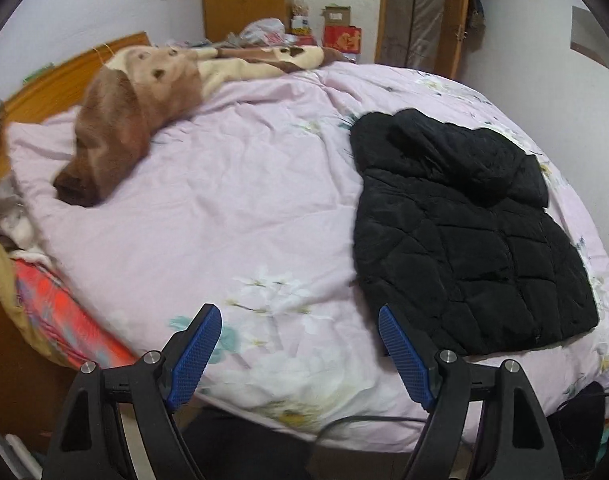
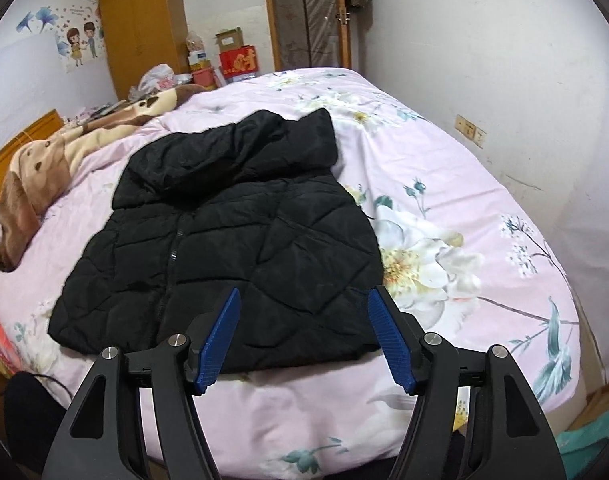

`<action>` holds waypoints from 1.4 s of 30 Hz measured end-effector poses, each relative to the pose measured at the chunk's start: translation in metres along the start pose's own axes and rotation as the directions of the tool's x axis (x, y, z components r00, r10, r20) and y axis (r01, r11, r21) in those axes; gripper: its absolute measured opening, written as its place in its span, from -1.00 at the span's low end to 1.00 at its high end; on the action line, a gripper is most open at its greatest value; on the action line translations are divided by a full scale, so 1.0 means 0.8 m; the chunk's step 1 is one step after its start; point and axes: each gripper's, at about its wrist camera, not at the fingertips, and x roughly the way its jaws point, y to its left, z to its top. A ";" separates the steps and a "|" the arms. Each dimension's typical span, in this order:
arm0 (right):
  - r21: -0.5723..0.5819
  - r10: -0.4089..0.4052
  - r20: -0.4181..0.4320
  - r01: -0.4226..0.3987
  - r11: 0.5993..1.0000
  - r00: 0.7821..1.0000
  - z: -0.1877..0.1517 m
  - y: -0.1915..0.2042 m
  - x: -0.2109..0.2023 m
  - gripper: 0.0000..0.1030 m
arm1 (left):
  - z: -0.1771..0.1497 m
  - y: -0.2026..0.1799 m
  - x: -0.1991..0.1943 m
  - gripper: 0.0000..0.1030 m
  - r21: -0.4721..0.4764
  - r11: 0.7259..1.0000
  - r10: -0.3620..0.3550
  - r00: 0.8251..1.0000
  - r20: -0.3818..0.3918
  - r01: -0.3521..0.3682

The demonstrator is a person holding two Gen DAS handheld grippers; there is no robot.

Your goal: Fold large clothes

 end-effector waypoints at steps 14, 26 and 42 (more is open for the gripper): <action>0.028 -0.069 -0.140 0.074 0.997 0.988 -0.035 -0.036 0.073 0.44 | -0.027 -0.083 0.128 0.57 -0.020 0.985 -0.170 0.973 -0.153 0.169; 0.066 -0.035 -0.185 0.048 0.997 0.982 -0.038 -0.050 0.114 0.44 | -0.031 -0.091 0.166 0.56 -0.069 0.991 -0.123 0.968 -0.220 0.111; -0.009 -0.057 -0.160 0.056 0.998 0.986 -0.031 -0.028 0.099 -0.66 | -0.021 -0.110 0.139 -0.48 -0.036 0.991 -0.135 0.972 -0.191 0.130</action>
